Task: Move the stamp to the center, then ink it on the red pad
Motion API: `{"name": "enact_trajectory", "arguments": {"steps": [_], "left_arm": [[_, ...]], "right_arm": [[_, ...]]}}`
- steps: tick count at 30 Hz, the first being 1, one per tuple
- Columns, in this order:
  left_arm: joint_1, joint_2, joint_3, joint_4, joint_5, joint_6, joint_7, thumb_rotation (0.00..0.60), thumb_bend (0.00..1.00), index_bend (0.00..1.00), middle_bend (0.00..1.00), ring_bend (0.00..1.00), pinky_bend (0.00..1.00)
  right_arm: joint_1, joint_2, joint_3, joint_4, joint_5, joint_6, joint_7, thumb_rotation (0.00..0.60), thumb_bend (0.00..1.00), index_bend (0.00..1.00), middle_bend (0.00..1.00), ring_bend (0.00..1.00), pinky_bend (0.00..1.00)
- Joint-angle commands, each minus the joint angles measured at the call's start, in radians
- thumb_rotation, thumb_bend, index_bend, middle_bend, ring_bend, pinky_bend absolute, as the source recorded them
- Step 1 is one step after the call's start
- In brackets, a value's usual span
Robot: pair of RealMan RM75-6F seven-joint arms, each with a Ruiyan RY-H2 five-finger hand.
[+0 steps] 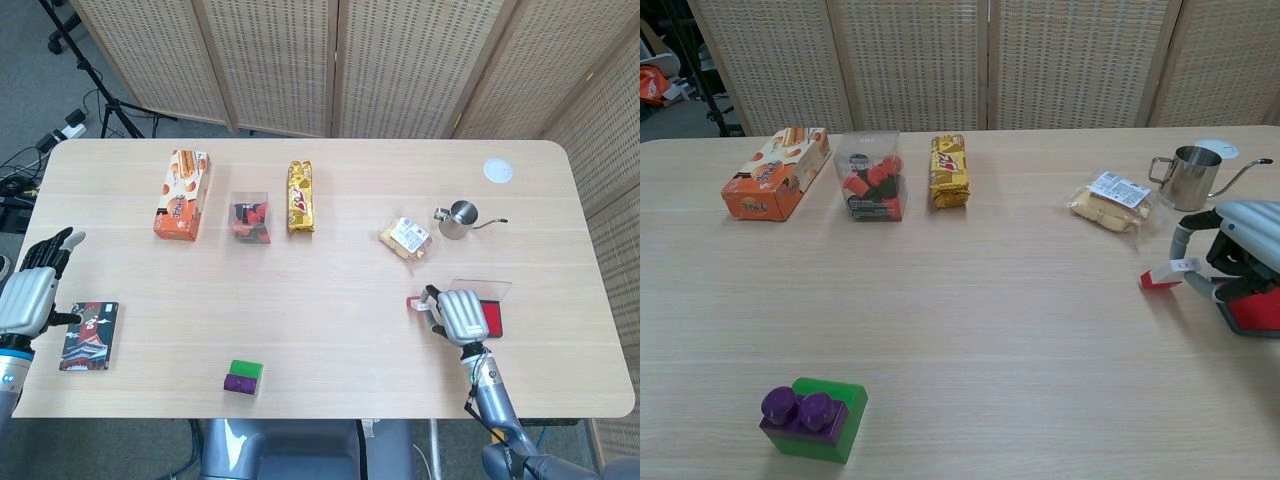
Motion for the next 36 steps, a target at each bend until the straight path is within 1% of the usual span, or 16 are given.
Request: {"name": "enact_trajectory", "arguments": {"steps": [1,6,16,21,24,28,31,33,34,35,36], "left_arm": [[0.0,0.0,0.0,0.0,-0.001,0.0,0.001,0.6,0.08,0.0,0.0,0.0,0.0],[0.0,-0.001,0.0,-0.001,-0.001,0.002,0.002,0.6,0.08,0.0,0.0,0.0,0.0],[0.001,0.001,0.0,0.0,0.0,0.002,-0.003,0.6,0.08,0.0,0.0,0.0,0.0],[0.001,0.002,0.0,0.0,0.001,0.001,-0.007,0.6,0.08,0.0,0.0,0.0,0.0],[0.001,0.003,0.0,-0.001,0.001,0.001,-0.008,0.6,0.08,0.0,0.0,0.0,0.0],[0.004,0.005,0.0,-0.003,0.004,0.006,-0.013,0.6,0.08,0.0,0.0,0.0,0.0],[0.009,0.006,0.003,-0.004,0.012,0.013,-0.018,0.6,0.08,0.0,0.0,0.0,0.0],[0.015,0.007,0.007,-0.003,0.021,0.02,-0.023,0.6,0.08,0.0,0.0,0.0,0.0],[0.018,0.007,0.01,-0.002,0.027,0.024,-0.026,0.6,0.08,0.0,0.0,0.0,0.0],[0.023,0.008,0.012,0.0,0.033,0.029,-0.031,0.6,0.08,0.0,0.0,0.0,0.0],[0.029,0.008,0.017,0.003,0.041,0.037,-0.036,0.6,0.08,0.0,0.0,0.0,0.0]], "right_arm": [[0.002,0.002,0.002,-0.003,0.001,-0.003,-0.003,0.6,0.44,0.45,0.99,1.0,1.0],[0.003,0.007,0.0,-0.013,0.002,-0.008,-0.014,0.6,0.44,0.4,0.99,1.0,1.0],[0.003,0.008,0.003,-0.018,0.006,-0.009,-0.02,0.6,0.44,0.35,0.99,1.0,1.0],[0.003,0.008,0.003,-0.019,0.004,-0.006,-0.016,0.6,0.44,0.29,0.99,1.0,1.0],[0.002,0.01,0.003,-0.022,0.0,-0.001,-0.013,0.6,0.44,0.27,0.99,1.0,1.0],[-0.003,0.031,0.014,-0.059,-0.021,0.044,-0.001,0.6,0.44,0.26,0.99,1.0,1.0],[-0.01,0.08,0.031,-0.125,-0.057,0.112,0.022,0.6,0.44,0.26,0.97,1.0,1.0],[-0.022,0.131,0.038,-0.183,-0.084,0.158,0.038,0.6,0.42,0.26,0.92,0.99,1.0],[-0.029,0.159,0.038,-0.213,-0.097,0.176,0.045,0.6,0.39,0.26,0.89,0.97,1.0],[-0.037,0.191,0.036,-0.245,-0.105,0.189,0.051,0.6,0.31,0.25,0.8,0.9,0.99],[-0.053,0.239,0.031,-0.297,-0.103,0.194,0.045,0.6,0.24,0.23,0.72,0.81,0.95]]}}
